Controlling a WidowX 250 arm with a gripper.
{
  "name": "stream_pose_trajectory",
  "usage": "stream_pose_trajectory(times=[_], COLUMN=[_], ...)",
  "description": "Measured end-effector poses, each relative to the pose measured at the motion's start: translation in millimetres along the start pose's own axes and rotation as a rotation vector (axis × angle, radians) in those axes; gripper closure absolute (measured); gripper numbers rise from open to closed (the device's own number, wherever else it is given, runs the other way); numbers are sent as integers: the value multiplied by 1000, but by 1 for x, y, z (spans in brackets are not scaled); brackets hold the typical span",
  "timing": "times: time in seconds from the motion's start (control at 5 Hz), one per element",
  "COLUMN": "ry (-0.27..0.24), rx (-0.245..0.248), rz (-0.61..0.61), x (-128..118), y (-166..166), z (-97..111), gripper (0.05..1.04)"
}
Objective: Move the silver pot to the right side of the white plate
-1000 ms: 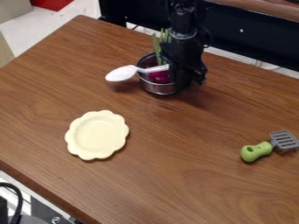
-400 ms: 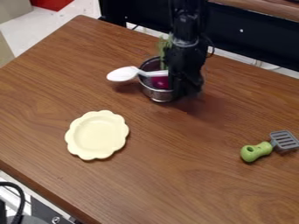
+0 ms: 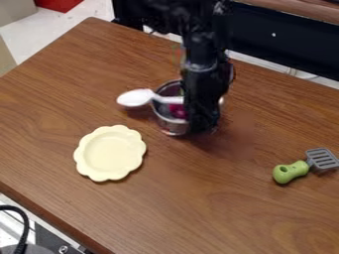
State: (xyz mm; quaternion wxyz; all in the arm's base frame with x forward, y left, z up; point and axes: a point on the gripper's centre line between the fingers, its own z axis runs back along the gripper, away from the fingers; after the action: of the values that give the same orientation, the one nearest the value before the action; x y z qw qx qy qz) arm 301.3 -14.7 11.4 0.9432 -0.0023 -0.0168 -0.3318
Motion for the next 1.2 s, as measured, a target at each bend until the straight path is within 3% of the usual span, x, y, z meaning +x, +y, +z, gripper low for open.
stream_pose_trajectory(times=[0.6,1.0,1.2], ry=[-14,-51,-47], rx=[11,-23,-30], rz=[-172,-255,-270], x=[-35,-55,-59], y=[-42,-58,-58], z=[-1,4,5], gripper=[1018,1018,1014])
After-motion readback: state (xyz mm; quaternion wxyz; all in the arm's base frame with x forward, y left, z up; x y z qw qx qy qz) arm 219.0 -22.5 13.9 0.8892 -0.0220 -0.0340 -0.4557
